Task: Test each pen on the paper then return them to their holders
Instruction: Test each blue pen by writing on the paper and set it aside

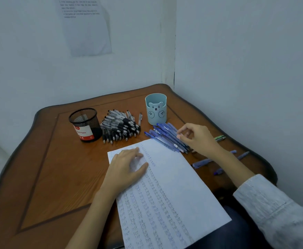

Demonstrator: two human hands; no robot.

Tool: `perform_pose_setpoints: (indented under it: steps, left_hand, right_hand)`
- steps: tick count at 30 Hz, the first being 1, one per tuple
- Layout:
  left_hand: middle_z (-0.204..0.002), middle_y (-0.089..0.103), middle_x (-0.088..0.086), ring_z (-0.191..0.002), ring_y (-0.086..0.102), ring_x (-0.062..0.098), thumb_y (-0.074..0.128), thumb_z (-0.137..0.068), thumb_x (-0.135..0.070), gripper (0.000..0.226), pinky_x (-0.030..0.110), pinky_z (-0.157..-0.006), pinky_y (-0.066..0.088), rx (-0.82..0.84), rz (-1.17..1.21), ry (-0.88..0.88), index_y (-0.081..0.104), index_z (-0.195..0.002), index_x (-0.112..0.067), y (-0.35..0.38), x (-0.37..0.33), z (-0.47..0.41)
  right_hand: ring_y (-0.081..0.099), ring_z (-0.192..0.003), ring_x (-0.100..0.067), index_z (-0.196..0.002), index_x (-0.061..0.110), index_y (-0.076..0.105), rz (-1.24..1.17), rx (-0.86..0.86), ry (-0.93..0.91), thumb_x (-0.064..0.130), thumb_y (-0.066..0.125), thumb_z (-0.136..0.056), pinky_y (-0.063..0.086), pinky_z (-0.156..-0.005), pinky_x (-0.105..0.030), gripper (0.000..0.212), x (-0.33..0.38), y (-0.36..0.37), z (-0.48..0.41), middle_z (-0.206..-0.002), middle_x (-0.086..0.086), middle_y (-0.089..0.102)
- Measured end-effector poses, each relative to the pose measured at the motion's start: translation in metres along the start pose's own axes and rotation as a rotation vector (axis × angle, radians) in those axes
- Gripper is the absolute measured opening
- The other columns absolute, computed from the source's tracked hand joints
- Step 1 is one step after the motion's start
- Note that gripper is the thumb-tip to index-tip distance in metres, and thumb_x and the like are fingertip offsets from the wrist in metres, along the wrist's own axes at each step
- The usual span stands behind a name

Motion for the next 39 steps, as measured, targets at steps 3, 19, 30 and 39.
perform_pose_setpoints:
  steps: [3,19,30,39]
  left_hand:
    - [-0.128,0.06,-0.009,-0.12,0.05,0.007,0.039,-0.082,-0.064,0.056,0.042,-0.102,0.041,0.023,-0.067,0.045,0.065,-0.113,-0.026,0.001,-0.008,0.001]
    - [-0.129,0.059,-0.004,-0.118,0.052,0.015,0.055,-0.094,-0.03,0.031,0.03,-0.099,0.036,0.008,-0.122,0.072,0.058,-0.124,-0.019,0.007,-0.066,-0.013]
    - [-0.122,0.062,-0.003,-0.114,0.053,0.014,0.056,-0.093,-0.024,0.024,0.038,-0.105,0.037,-0.001,0.069,0.044,0.062,-0.116,-0.019,0.02,-0.086,-0.006]
    - [-0.123,0.061,-0.006,-0.115,0.051,0.011,0.055,-0.094,-0.02,0.022,0.026,-0.098,0.033,0.024,0.036,0.02,0.063,-0.115,-0.02,0.006,-0.054,-0.001]
  right_hand:
    - [0.061,-0.082,-0.014,-0.094,0.023,0.067,0.021,0.083,0.033,0.027,0.067,-0.089,0.054,-0.072,-0.03,0.006,-0.005,-0.01,0.012,-0.088,0.002,0.066]
    - [0.057,-0.087,0.001,-0.106,0.014,0.073,0.271,0.478,-0.018,-0.011,0.051,-0.081,0.045,-0.078,-0.004,0.042,-0.018,-0.06,0.097,-0.091,0.02,0.055]
    - [0.052,-0.077,-0.007,-0.118,0.018,0.056,-0.005,0.092,-0.035,0.012,0.061,-0.09,0.046,-0.068,-0.017,0.029,-0.014,-0.057,0.102,-0.097,0.001,0.053]
    - [0.051,-0.05,-0.002,-0.139,0.028,0.028,-0.448,0.101,0.014,0.02,0.049,-0.101,0.043,-0.049,-0.015,0.045,0.025,-0.023,0.079,-0.069,-0.008,0.057]
Point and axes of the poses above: each hand's wrist, its own z-axis away from the middle knuckle, its own y-axis out of the palm, x = y × z, the point moved 7 cm from there along -z, towards the middle knuckle
